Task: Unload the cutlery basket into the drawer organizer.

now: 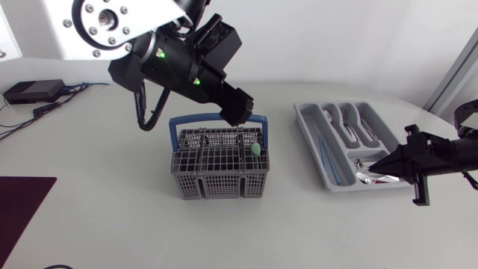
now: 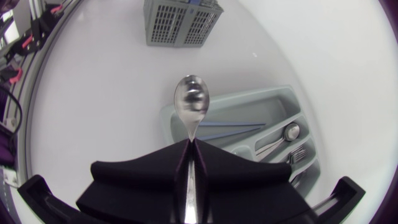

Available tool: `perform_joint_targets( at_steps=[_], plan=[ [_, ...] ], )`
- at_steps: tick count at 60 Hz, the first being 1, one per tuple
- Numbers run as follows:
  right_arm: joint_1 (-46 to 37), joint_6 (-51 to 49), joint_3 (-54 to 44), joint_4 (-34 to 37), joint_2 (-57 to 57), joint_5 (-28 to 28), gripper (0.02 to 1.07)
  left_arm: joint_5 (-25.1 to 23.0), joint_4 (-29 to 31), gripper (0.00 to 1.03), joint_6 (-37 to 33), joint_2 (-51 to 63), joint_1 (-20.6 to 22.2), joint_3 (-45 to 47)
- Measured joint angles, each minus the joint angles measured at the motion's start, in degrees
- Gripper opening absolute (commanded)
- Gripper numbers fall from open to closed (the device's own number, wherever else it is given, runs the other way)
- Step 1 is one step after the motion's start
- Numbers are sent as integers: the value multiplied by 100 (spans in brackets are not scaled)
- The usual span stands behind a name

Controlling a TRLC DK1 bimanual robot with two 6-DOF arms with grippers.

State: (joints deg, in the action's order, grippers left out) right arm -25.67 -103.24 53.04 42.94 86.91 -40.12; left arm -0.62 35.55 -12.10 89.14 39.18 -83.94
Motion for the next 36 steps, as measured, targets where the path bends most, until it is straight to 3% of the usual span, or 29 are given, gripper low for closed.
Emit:
perform_joint_targets(
  at_steps=[19, 36],
  plan=[
    [-184, -1182, 750, 81, 981, 994, 8, 0, 22, 97, -20, -192, -20, 297],
    [-262, -1585, 1176, -31, 1683, 1478, 10, 2, 17, 97, -20, -221, -28, 367]
  ],
)
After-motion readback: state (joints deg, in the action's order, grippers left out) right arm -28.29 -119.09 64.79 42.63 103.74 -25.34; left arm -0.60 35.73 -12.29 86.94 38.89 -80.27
